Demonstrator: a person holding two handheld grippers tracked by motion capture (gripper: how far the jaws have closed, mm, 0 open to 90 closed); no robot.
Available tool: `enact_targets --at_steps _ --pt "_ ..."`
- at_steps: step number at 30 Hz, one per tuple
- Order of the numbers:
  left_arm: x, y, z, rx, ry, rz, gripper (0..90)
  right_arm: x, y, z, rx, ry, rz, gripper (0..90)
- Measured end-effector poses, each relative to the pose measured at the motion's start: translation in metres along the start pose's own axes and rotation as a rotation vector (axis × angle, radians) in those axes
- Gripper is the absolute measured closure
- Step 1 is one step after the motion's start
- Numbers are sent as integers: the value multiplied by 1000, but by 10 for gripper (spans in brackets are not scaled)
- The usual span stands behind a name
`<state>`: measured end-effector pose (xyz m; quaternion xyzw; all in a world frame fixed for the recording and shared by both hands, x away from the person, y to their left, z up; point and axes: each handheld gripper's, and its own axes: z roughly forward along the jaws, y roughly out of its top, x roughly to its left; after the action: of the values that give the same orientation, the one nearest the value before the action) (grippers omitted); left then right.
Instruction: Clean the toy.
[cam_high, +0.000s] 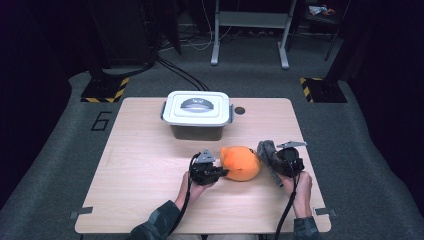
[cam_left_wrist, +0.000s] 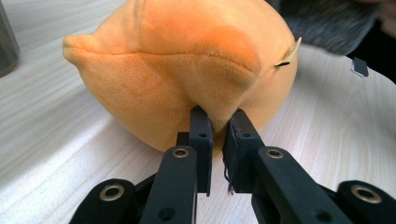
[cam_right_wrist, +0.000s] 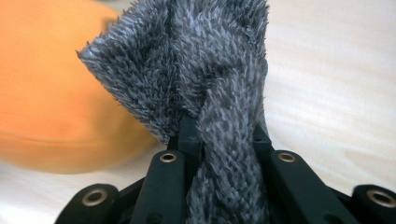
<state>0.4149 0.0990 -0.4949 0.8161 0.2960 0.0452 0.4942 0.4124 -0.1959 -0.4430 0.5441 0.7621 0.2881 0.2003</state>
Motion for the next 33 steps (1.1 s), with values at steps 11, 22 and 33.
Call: enact_targets --at_steps 11,22,33 --pt "-3 5 1 3 5 23 824 69 32 -23 -71 125 -197 746" --pt "-2 3 2 6 -12 23 824 94 36 -6 -29 147 -272 748" --pt "-2 4 2 10 -12 30 825 66 29 -6 -26 86 -206 747"
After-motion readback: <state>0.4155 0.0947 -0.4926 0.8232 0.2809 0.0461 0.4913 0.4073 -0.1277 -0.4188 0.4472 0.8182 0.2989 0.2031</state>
